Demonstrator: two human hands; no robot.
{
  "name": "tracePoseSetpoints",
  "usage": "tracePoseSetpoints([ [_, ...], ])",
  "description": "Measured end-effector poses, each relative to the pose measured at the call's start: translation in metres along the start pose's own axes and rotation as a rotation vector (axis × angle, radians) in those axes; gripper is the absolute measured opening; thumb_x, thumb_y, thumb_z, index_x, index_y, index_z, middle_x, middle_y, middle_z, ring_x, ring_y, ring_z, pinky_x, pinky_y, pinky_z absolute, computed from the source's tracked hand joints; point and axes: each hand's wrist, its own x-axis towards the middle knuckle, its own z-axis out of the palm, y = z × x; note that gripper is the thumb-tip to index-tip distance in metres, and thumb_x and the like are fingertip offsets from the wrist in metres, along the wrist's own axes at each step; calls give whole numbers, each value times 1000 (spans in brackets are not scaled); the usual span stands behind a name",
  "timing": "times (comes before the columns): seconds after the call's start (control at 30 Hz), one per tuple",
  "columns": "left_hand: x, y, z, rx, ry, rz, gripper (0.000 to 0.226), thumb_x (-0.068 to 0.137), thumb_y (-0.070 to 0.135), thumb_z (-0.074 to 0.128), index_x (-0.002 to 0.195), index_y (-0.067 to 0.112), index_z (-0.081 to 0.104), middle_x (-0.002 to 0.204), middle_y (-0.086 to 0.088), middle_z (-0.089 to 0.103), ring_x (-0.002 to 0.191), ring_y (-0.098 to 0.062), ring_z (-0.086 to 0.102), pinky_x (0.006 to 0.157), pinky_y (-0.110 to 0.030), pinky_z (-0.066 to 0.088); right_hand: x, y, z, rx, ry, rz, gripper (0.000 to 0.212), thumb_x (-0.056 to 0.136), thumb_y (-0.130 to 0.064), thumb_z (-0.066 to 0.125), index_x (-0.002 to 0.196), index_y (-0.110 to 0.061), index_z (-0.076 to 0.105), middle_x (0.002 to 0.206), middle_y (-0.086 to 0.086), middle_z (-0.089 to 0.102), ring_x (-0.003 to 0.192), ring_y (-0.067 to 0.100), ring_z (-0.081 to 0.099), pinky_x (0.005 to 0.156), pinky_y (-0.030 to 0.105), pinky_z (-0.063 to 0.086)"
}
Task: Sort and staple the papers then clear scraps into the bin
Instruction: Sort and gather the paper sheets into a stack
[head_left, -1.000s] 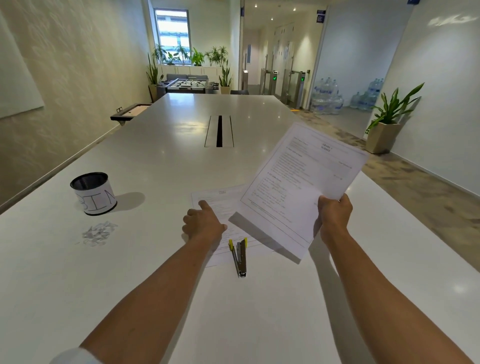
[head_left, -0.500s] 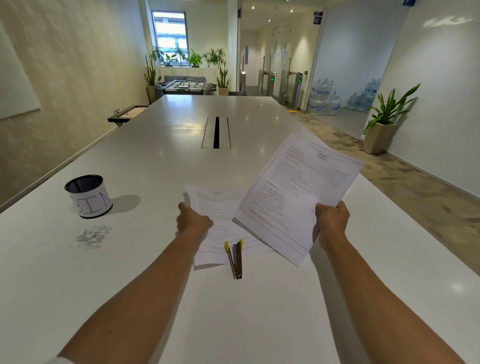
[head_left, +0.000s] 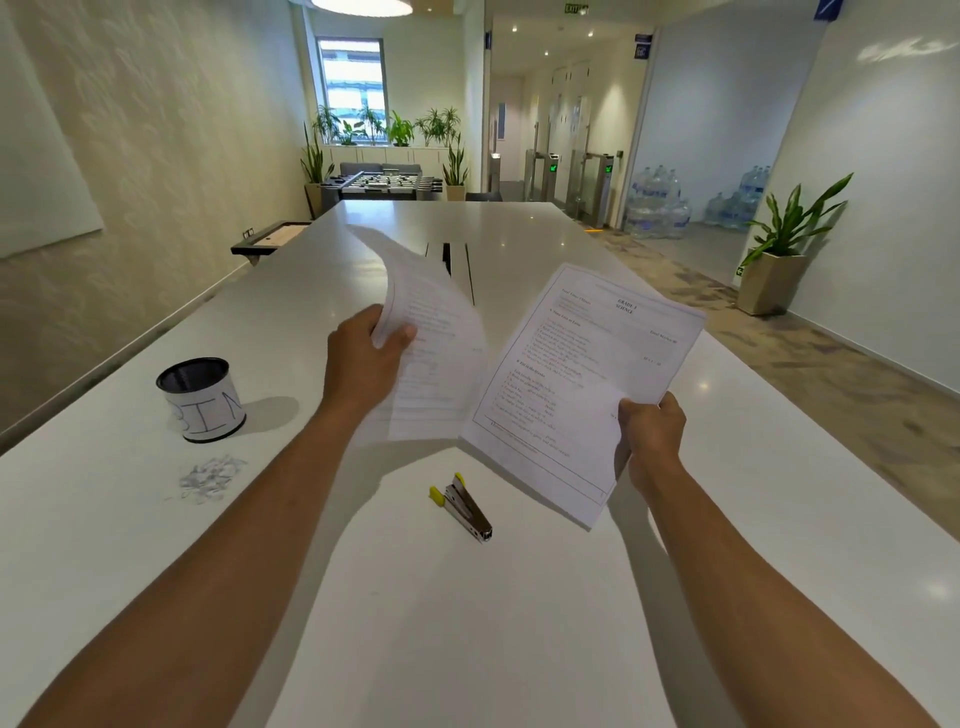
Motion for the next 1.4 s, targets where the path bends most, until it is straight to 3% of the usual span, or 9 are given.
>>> tracePoseSetpoints([
  [0.13,9,31,-21,-157,-52,136,23,89,31,66,67,33,58,65,23,62,63,6,58,55,-5,40,-1,-1,9,-64,-64,-3,38,81,11,55,110,-14,56,96,-1,65,83,17,63,68,25,51],
  [0.4,21,40,-33,-851,-195,-17,15,91,22,63,101,20,73,108,-3,72,103,-25,67,80,-30,55,-15,-11,33,-158,-252,-25,41,84,8,57,123,-4,56,107,12,68,83,24,68,73,34,57],
  [0.5,12,21,-21,-775,-258,-196,12,89,22,65,94,18,75,99,-6,74,89,-25,70,71,-31,56,-28,-20,40,-152,-344,-15,35,84,4,54,118,2,60,90,14,69,50,14,65,43,25,50],
  [0.6,-2,3,-8,-684,-233,-327,13,87,22,68,95,13,73,95,-9,75,85,-29,72,66,-32,56,-32,-25,46,-130,-437,-2,33,82,4,50,111,-2,65,104,20,72,88,40,70,76,57,57],
  [0.87,-13,-7,7,-593,-158,-436,22,85,23,72,100,14,58,96,-7,73,76,-17,73,57,-25,56,-34,-32,51,-148,-561,-25,30,89,1,46,106,-10,67,94,7,75,78,27,72,64,34,57],
  [0.93,-13,-8,7,-514,-124,-397,29,82,21,75,100,22,52,96,-4,70,73,-14,73,55,-24,57,-32,-29,51,-172,-533,-35,18,94,-13,49,95,-6,66,83,5,73,73,25,67,61,31,54],
  [1.07,-15,-15,7,-378,-149,-303,42,82,22,74,114,31,48,100,5,68,81,-13,72,65,-29,61,-30,-29,53,-161,-532,8,57,93,-65,31,116,-24,63,104,-1,74,93,19,71,75,30,55],
  [1.17,-17,-18,11,-387,-127,-260,20,84,20,72,100,25,61,100,4,70,88,-16,71,71,-29,60,-29,-30,52,-229,-581,-151,41,96,-46,47,128,-20,51,128,4,62,112,20,62,94,40,52],
  [1.4,-12,-14,20,-273,-84,-185,24,90,24,64,108,18,48,104,8,60,89,3,58,64,-8,45,-32,-34,62,-326,-472,-359,20,96,-12,55,114,-15,46,119,7,60,104,23,63,89,41,56],
])
